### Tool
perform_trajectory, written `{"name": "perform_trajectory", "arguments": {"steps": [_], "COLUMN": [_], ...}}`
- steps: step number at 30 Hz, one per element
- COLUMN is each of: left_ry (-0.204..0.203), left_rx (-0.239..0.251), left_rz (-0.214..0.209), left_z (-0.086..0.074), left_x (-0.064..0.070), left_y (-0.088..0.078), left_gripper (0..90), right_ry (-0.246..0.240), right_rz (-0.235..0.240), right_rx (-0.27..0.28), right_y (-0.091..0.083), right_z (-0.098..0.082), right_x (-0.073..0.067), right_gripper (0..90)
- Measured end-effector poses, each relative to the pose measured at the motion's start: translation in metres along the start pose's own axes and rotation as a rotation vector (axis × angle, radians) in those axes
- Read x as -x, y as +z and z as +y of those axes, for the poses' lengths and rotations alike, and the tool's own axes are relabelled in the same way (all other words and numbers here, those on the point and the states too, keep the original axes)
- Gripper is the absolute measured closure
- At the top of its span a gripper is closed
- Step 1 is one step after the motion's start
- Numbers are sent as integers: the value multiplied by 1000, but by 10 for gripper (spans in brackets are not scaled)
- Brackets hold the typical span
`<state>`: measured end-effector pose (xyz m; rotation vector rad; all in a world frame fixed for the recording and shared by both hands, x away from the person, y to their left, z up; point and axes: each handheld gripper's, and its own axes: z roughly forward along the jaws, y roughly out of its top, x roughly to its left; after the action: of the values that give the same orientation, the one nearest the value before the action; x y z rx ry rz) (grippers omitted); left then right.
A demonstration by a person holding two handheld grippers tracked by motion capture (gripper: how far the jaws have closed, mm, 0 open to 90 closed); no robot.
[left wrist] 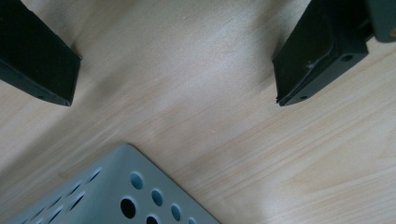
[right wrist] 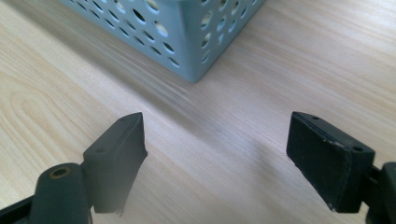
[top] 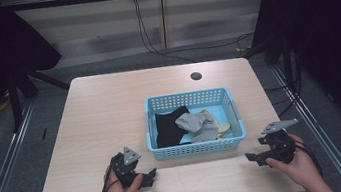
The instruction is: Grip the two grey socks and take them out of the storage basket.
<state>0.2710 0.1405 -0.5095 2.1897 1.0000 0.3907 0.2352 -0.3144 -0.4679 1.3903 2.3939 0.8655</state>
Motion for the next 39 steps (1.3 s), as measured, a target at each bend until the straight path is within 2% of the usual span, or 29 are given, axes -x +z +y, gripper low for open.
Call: {"name": "perform_trajectory", "arguments": {"steps": [7,9,16,22,27,28,34,39], "left_ry": [-2,-2,0,0,0,0,3,3], "left_rx": [-2,-2,-1,-1,-1,-1,-1,-1], "left_rz": [1,0,-3,-3,-2,-2,-2,-3], "left_z": [0,0,0,0,0,0,0,0], "left_x": [0,0,0,0,0,0,0,0], "left_y": [0,0,0,0,0,0,0,0], "left_gripper": [0,0,0,0,0,0,0,0], "right_ry": [-20,-44,-83,-128,-150,-149,-164,-181], "right_rz": [16,20,31,41,58,67,86,75], "right_rx": [-62,-69,-110,-111,-114,-118,-120,-142], "right_y": [-13,-17,-29,-36,-32,-27,-14,0], "right_z": [12,19,50,78,96,105,127,143], "right_x": [-1,-1,-5,-10,-12,-15,-20,-25], "right_gripper": [198,198,206,216,221,224,232,233]}}
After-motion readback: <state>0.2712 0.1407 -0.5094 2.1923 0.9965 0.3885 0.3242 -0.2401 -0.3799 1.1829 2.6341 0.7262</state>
